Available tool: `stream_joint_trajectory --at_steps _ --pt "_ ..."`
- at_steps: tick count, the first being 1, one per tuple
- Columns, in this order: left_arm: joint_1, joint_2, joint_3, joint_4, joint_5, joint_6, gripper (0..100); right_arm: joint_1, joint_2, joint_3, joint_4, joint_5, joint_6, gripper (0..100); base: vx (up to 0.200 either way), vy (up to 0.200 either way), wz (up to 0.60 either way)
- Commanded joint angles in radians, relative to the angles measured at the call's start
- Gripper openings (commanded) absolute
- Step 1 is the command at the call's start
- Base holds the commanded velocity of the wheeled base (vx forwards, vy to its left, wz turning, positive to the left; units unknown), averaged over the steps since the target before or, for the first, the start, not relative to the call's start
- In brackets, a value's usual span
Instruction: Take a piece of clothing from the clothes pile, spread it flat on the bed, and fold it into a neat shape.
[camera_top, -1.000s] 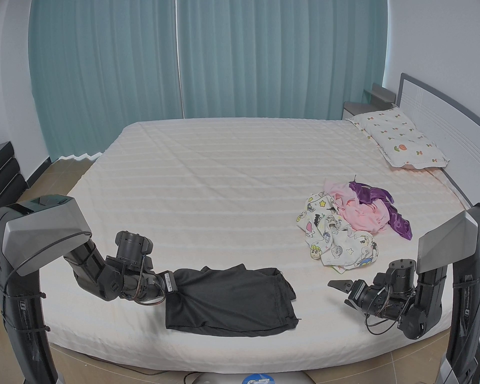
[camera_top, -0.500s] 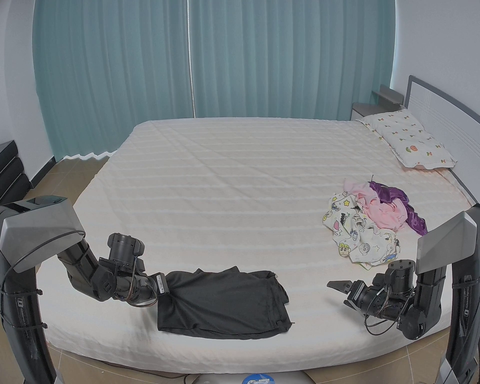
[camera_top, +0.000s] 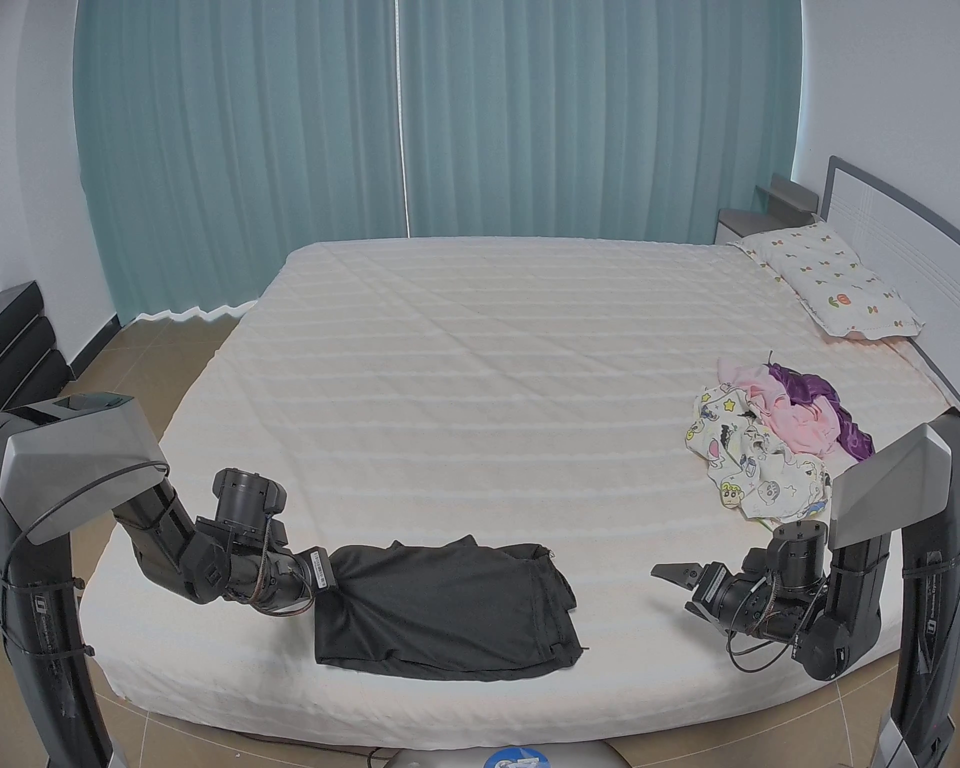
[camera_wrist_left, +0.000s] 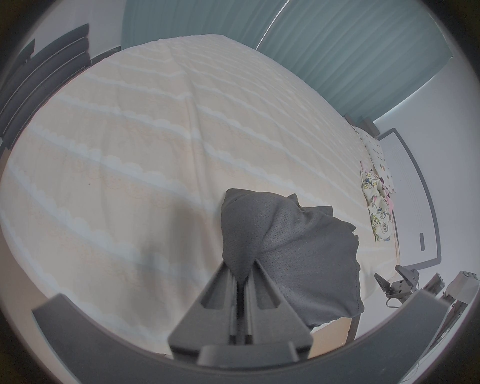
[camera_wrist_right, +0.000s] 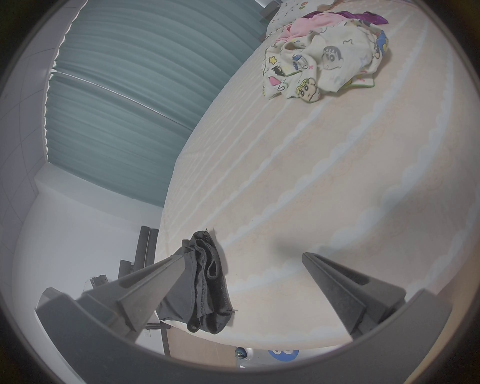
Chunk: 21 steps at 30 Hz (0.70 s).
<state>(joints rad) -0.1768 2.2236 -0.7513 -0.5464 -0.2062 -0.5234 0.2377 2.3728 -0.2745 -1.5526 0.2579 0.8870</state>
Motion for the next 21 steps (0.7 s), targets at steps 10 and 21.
stream_joint_trajectory --at_steps 10,21 --pt "0.016 -0.009 0.02 -0.073 0.01 -0.167 100 0.181 0.002 -0.034 0.003 -0.003 -0.051 100 0.0 0.0 0.0" --pt "0.071 -0.059 0.101 -0.25 -0.015 -0.438 100 0.336 -0.033 -0.178 0.247 -0.003 -0.118 100 0.0 0.0 0.0"
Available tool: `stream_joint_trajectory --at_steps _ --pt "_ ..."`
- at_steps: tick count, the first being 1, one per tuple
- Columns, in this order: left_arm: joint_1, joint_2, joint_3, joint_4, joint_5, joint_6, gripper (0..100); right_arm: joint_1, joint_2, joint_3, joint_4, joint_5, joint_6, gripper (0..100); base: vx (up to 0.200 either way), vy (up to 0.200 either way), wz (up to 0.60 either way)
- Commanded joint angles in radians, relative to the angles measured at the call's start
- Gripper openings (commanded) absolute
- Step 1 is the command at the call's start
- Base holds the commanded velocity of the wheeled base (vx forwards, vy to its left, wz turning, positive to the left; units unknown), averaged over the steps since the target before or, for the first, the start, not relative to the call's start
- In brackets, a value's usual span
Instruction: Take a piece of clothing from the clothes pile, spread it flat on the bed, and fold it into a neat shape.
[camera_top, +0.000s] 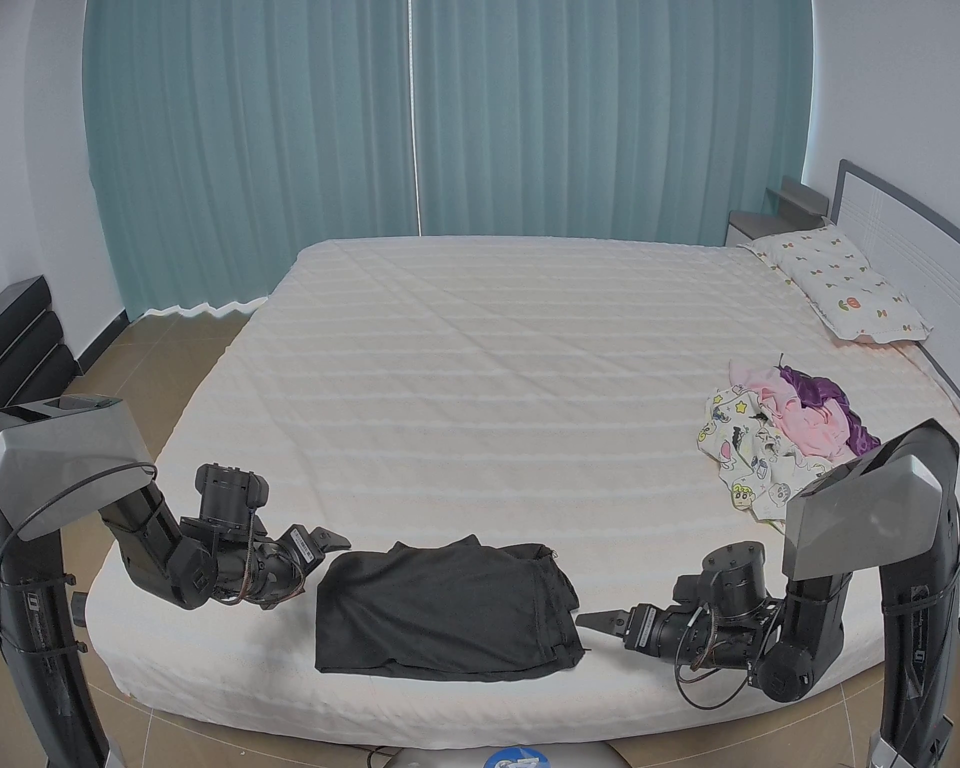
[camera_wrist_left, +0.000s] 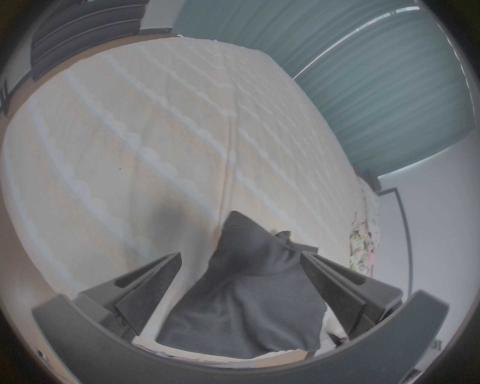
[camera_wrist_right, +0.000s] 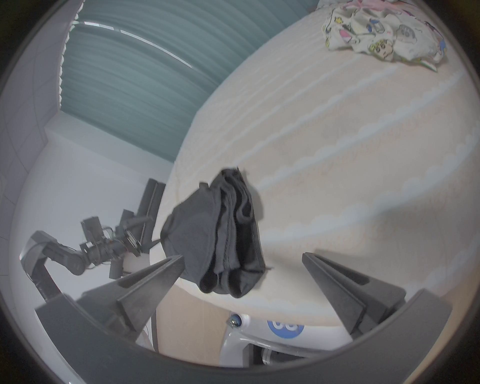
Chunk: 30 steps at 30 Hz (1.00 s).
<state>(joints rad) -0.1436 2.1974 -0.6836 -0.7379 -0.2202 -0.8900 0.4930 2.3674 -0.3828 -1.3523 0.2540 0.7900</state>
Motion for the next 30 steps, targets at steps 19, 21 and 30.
stream_joint_trajectory --at_steps 19,21,30 --pt "0.05 -0.05 0.039 -0.064 -0.01 -0.102 100 0.133 0.024 -0.265 0.312 -0.128 -0.101 0 0.0 0.0 0.0" --pt "0.052 -0.048 0.039 -0.064 -0.01 -0.102 100 0.134 0.021 -0.255 0.315 -0.148 -0.101 0 0.0 0.0 0.0" --pt "0.05 -0.048 0.039 -0.061 -0.008 -0.102 100 0.134 -0.002 -0.226 0.328 -0.183 -0.101 0 0.0 0.0 0.0"
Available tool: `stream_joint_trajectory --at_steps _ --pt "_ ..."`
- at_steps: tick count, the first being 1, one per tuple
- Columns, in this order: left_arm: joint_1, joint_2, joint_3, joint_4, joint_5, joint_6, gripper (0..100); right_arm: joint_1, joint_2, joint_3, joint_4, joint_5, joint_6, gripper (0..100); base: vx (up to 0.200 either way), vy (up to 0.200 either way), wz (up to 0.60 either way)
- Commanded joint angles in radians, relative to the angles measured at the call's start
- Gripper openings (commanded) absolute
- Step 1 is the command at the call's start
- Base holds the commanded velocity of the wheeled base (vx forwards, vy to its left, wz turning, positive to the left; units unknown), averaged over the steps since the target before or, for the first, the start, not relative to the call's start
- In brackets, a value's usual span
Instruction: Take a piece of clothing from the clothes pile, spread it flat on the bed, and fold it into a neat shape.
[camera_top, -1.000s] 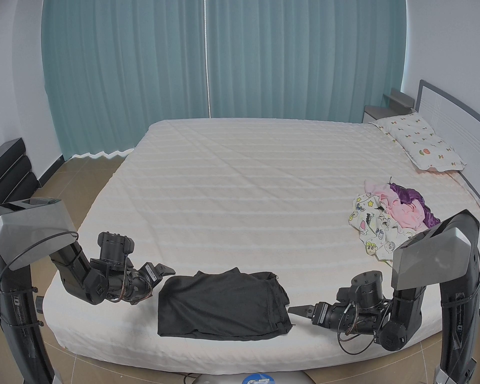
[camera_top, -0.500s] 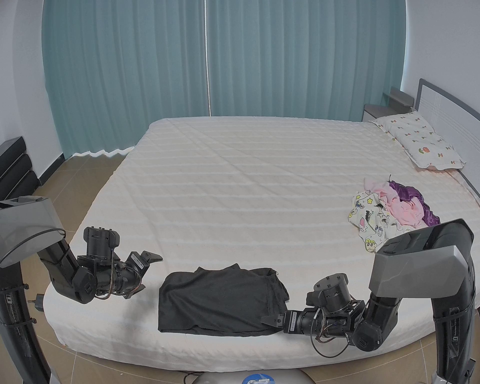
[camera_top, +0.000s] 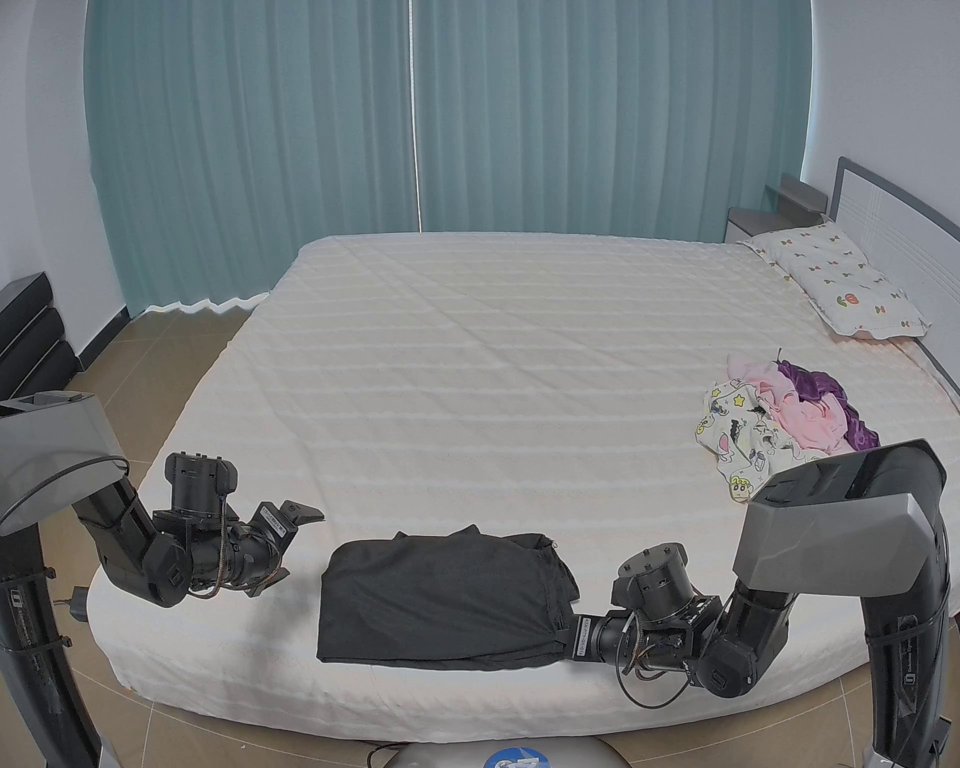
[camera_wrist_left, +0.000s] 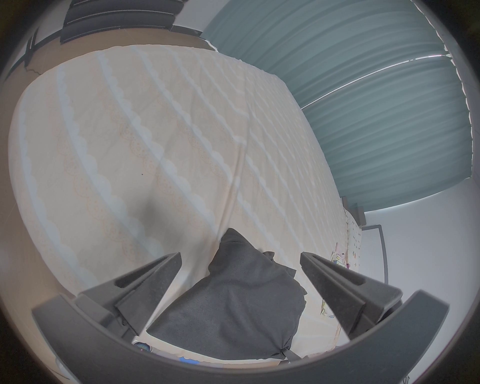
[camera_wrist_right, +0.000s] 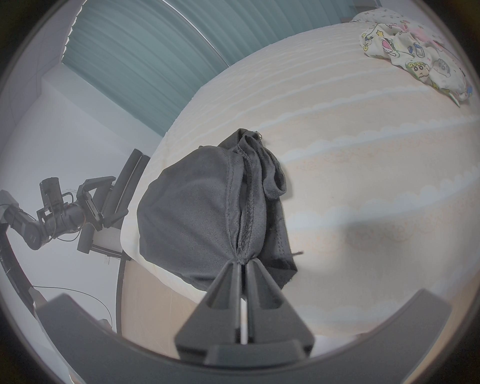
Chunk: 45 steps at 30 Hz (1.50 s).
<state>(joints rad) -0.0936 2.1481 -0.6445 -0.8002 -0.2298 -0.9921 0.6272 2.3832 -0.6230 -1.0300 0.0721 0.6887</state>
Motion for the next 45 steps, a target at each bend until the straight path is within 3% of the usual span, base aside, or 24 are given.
stream_joint_trajectory --at_steps 1,8,9,14,17,21,27,33,45 --pt "0.002 0.003 0.0 0.001 0.001 0.0 100 0.0 -0.021 0.017 0.005 -0.003 0.0 0 0.0 0.0 0.0" --pt "0.0 0.003 0.0 0.001 0.001 0.0 100 0.0 -0.024 0.016 0.028 -0.006 -0.009 0 0.0 0.0 0.0" --pt "0.0 0.003 0.0 0.001 0.001 0.0 100 0.0 -0.024 0.014 0.031 -0.006 -0.011 100 0.0 0.0 0.0" --pt "0.0 0.003 0.0 0.001 0.003 0.0 100 -0.004 -0.059 0.02 0.024 -0.032 -0.011 100 0.0 0.0 0.0" --pt "0.0 0.003 0.0 0.003 0.001 0.0 100 -0.047 -0.085 -0.017 0.025 -0.026 -0.009 100 0.0 0.0 0.0" --pt "0.0 0.003 0.0 0.003 0.003 0.0 100 -0.07 -0.065 -0.1 0.039 -0.034 0.0 100 0.0 0.0 0.0" --pt "0.0 0.01 0.0 -0.001 0.009 -0.002 100 -0.13 0.031 -0.35 0.191 -0.032 0.006 100 0.0 0.0 0.0" --pt "0.0 0.018 0.0 -0.002 0.009 0.0 100 -0.11 0.119 -0.52 0.291 -0.032 0.005 100 0.0 0.0 0.0" --pt "0.002 0.018 0.0 -0.002 0.009 0.0 100 -0.092 0.133 -0.52 0.304 -0.025 -0.026 100 0.0 0.0 0.0"
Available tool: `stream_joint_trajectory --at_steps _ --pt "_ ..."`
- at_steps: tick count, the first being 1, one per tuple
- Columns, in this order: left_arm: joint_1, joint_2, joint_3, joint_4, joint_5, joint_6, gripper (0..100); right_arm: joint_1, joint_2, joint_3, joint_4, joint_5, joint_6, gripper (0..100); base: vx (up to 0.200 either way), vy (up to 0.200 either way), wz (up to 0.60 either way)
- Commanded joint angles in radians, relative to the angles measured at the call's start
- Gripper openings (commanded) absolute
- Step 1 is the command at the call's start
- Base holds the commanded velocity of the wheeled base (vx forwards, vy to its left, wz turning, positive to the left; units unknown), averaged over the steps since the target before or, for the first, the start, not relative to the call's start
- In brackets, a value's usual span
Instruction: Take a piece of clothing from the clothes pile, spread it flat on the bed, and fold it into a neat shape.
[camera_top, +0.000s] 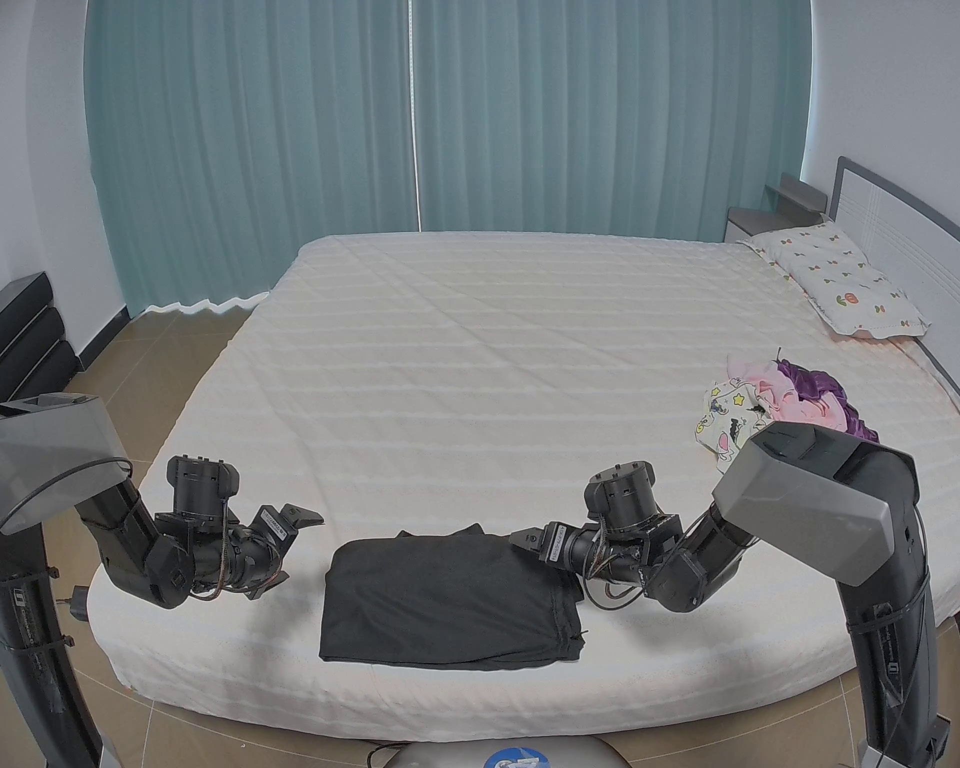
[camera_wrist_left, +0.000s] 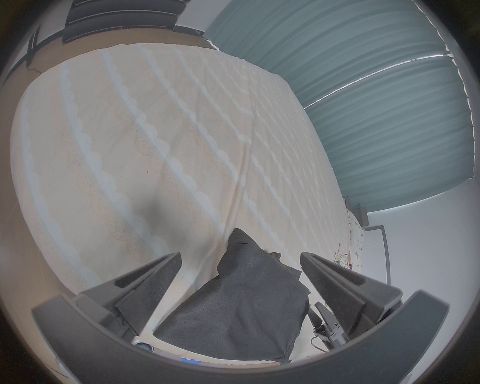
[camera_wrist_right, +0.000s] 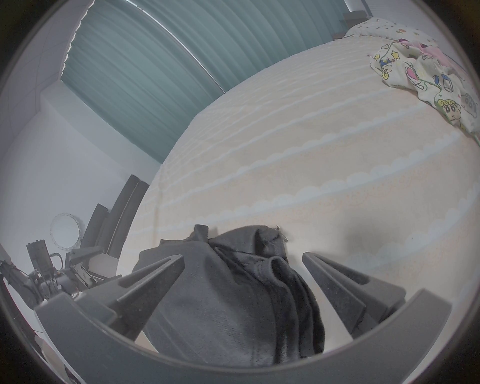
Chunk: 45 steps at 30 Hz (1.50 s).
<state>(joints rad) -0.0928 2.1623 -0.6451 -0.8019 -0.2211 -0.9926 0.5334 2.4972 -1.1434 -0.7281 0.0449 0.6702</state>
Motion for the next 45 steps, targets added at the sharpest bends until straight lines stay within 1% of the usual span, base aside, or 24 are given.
stream_joint_trajectory --at_steps 1,2,3,12,26,29,30,35,36,39,42,44,45 --pt "0.001 0.004 0.001 0.0 0.0 0.0 100 0.002 0.022 0.001 0.004 0.003 -0.014 100 0.0 0.0 0.0" --pt "0.001 0.004 0.001 0.0 0.0 -0.001 100 0.002 0.029 -0.002 0.006 0.003 -0.018 100 0.0 0.0 0.0" --pt "0.001 0.004 0.001 0.0 0.0 -0.001 100 0.002 0.029 -0.002 0.006 0.003 -0.018 0 0.0 0.0 0.0" --pt "0.001 0.004 -0.001 0.0 0.0 -0.001 100 -0.004 0.04 -0.032 0.006 -0.003 -0.014 0 0.0 0.0 0.0" --pt "-0.001 0.005 0.001 0.001 0.0 -0.001 100 -0.018 0.031 -0.029 -0.001 -0.013 -0.003 0 0.0 0.0 0.0" --pt "-0.001 0.004 0.001 0.001 0.0 -0.001 100 -0.018 0.029 -0.025 -0.001 -0.019 0.011 0 0.0 0.0 0.0" --pt "-0.001 0.004 0.001 0.0 0.0 -0.001 100 -0.018 0.028 -0.024 -0.001 -0.019 0.014 100 0.0 0.0 0.0" --pt "0.001 -0.006 0.005 0.006 0.0 -0.003 100 -0.026 -0.012 -0.012 -0.002 -0.022 0.034 100 0.0 0.0 0.0" --pt "-0.001 -0.013 0.03 -0.005 -0.011 -0.001 100 -0.041 -0.06 0.014 -0.002 -0.022 0.066 100 0.0 0.0 0.0" --pt "-0.002 -0.05 0.051 -0.017 -0.011 0.0 100 -0.058 -0.118 0.056 -0.002 -0.02 0.089 100 0.0 0.0 0.0" --pt "-0.002 -0.141 0.084 -0.039 -0.011 0.002 100 -0.095 -0.242 0.191 -0.017 -0.022 0.089 100 0.0 0.0 0.0" --pt "-0.002 -0.197 0.096 -0.039 -0.009 0.005 100 -0.116 -0.334 0.292 -0.062 -0.022 0.086 100 0.0 0.0 0.0" --pt "-0.002 -0.2 0.097 -0.039 -0.009 0.005 100 -0.118 -0.342 0.3 -0.067 -0.022 0.086 100 0.0 0.0 0.0"
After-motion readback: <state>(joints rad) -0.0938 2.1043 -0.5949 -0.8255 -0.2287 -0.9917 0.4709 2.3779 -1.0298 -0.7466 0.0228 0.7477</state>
